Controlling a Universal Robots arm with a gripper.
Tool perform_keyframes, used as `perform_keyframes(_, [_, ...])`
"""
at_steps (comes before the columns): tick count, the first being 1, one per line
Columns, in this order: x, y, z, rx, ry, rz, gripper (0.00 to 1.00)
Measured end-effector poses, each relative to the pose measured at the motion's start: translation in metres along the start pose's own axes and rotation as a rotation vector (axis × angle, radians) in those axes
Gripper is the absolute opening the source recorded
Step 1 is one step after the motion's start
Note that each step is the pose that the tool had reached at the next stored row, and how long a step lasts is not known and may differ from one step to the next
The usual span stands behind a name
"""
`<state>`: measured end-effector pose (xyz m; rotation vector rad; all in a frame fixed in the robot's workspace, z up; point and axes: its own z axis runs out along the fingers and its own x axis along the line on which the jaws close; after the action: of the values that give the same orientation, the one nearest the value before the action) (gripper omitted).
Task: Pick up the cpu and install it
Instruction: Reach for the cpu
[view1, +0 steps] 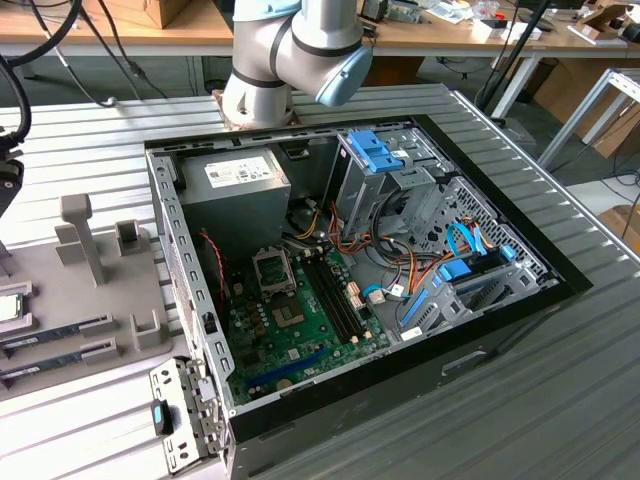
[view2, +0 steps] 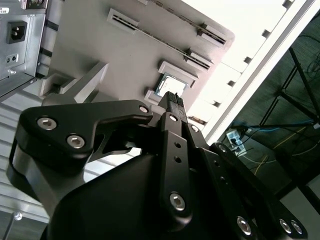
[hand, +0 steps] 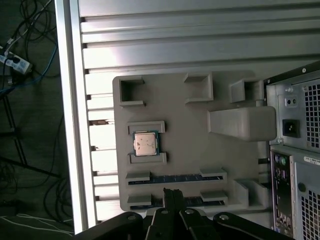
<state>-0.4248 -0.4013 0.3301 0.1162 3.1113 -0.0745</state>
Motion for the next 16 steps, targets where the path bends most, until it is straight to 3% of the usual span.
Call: perform_keyframes(16, [0.0003,0.0005,0.01,0.0,0.0,0.0,0.11])
